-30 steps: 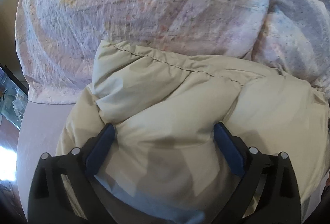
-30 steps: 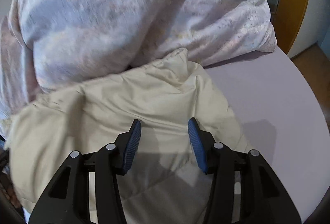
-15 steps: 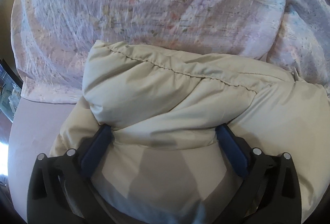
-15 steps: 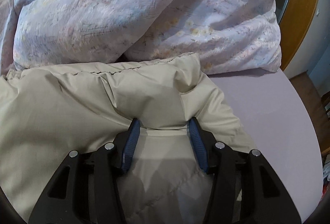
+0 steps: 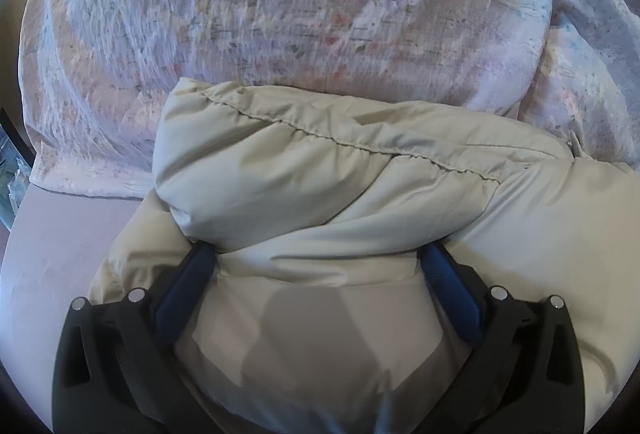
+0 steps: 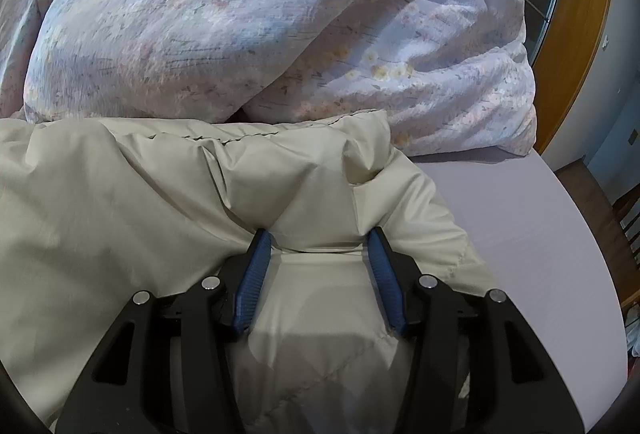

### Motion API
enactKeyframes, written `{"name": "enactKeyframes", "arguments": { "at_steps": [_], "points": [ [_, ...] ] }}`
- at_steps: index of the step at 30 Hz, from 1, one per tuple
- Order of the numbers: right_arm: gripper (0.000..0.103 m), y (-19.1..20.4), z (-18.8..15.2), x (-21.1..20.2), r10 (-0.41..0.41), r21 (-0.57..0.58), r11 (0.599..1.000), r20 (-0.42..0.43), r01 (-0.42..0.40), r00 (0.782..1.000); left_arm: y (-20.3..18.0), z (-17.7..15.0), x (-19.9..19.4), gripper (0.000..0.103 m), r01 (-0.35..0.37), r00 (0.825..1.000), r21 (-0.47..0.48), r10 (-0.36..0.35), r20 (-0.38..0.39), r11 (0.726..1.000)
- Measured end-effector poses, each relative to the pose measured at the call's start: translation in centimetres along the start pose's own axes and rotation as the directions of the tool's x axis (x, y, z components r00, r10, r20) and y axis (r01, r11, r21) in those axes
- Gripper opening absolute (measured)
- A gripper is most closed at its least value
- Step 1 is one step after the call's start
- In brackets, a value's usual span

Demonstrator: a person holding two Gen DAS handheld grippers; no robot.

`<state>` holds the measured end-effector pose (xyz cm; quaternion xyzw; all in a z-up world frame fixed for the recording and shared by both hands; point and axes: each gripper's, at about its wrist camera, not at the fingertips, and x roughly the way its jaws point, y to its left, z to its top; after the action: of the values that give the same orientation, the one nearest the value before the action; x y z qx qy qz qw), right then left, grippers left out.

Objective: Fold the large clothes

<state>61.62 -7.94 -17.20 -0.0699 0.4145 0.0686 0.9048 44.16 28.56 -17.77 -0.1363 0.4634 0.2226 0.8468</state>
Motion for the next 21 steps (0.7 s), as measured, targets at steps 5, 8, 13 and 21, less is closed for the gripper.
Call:
{"name": "enactKeyframes", "arguments": {
  "at_steps": [5,8,13,21],
  "points": [
    [0.053,-0.1,0.1,0.2,-0.002,-0.003,1.000,-0.001,0.002,1.000,-0.3,-0.2,0.4,0.101,-0.005,1.000,0.004,0.005,-0.007,1.000],
    [0.053,0.0,0.0,0.1,-0.004,-0.004,1.000,-0.001,0.004,1.000,-0.1,-0.5,0.3,0.101,-0.008,1.000,0.006,0.008,-0.007,1.000],
    [0.053,0.0,0.0,0.1,-0.003,-0.003,1.000,-0.001,0.003,1.000,-0.2,-0.1,0.5,0.101,-0.010,1.000,0.009,0.010,-0.001,1.000],
    [0.053,-0.1,0.0,0.2,0.003,0.001,1.000,-0.008,-0.003,1.000,-0.4,-1.4,-0.1,0.101,-0.014,1.000,0.006,0.014,0.023,1.000]
  ]
}}
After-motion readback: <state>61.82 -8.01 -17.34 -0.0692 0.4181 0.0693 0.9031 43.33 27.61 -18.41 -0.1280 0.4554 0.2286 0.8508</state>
